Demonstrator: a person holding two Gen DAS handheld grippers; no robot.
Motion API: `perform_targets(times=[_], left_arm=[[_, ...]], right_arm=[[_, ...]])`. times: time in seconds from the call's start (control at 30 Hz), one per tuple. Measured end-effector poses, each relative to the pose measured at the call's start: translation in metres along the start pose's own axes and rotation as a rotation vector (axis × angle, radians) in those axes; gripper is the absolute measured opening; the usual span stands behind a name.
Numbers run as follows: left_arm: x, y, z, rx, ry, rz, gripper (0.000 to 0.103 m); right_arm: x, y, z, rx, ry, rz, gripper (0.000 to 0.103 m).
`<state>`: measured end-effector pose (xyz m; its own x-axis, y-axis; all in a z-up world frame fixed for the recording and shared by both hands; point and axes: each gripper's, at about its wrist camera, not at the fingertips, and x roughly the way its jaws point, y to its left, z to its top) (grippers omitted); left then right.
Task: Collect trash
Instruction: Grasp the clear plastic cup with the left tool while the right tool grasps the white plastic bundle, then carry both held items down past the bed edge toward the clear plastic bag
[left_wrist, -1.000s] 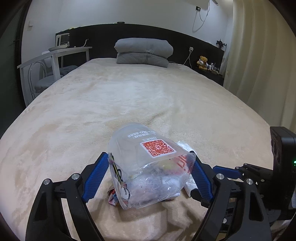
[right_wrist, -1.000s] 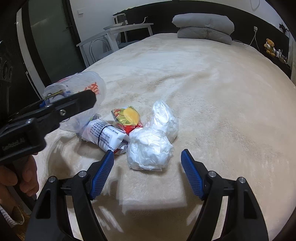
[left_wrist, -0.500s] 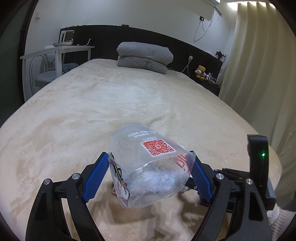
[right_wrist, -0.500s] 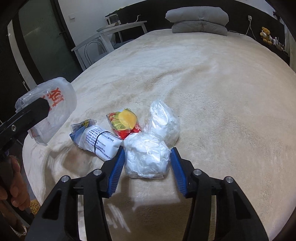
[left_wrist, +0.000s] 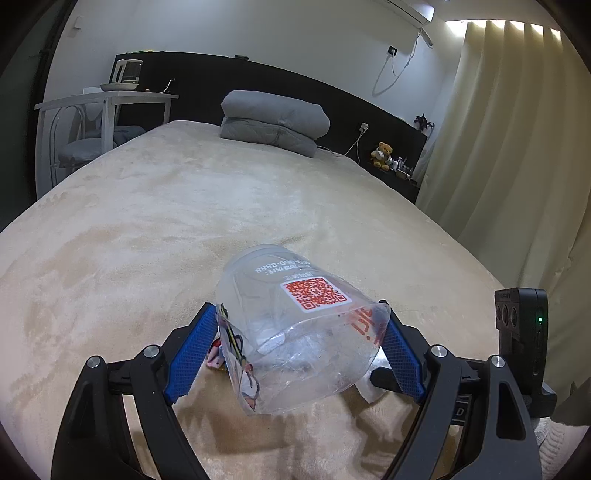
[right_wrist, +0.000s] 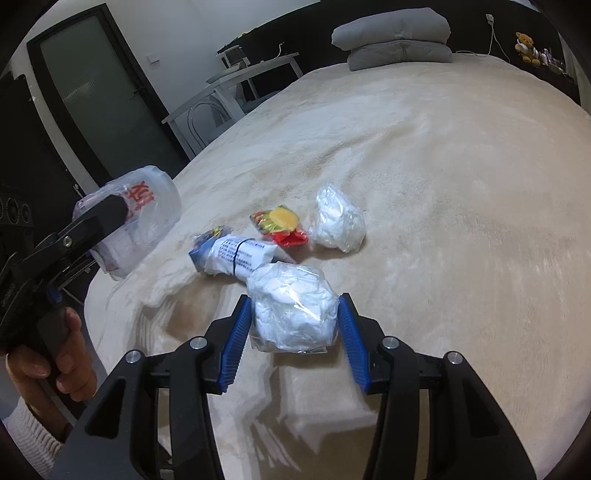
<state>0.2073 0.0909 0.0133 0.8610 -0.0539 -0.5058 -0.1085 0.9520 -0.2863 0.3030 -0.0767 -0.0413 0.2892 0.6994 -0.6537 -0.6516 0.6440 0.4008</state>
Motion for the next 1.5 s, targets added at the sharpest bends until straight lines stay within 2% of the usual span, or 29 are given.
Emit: perform_targets(times=[0.23, 0.37, 0.67, 0.97, 1.3, 1.5], left_arm=[[-0.020, -0.007, -0.016, 0.046, -0.010, -0.004, 0.083], [-0.033, -0.012, -0.026, 0.101, -0.017, -0.015, 0.083], [-0.061, -0.024, -0.053, 0.123, -0.004, -0.041, 0.083], [-0.100, -0.033, -0.089, 0.071, 0.006, -0.065, 0.083], [-0.125, -0.048, -0.124, 0.049, 0.024, -0.083, 0.083], [-0.135, -0.055, -0.144, 0.045, 0.038, -0.093, 0.083]], right_arm=[[-0.023, 0.004, -0.018, -0.053, 0.027, 0.018, 0.048], [-0.042, -0.002, -0.021, -0.047, -0.001, 0.025, 0.048], [-0.064, -0.014, -0.034, -0.003, -0.003, 0.022, 0.048], [-0.077, -0.007, -0.057, -0.005, 0.021, -0.006, 0.048], [-0.112, 0.022, -0.097, -0.001, -0.025, 0.040, 0.048], [-0.130, 0.035, -0.119, -0.015, -0.047, 0.034, 0.048]])
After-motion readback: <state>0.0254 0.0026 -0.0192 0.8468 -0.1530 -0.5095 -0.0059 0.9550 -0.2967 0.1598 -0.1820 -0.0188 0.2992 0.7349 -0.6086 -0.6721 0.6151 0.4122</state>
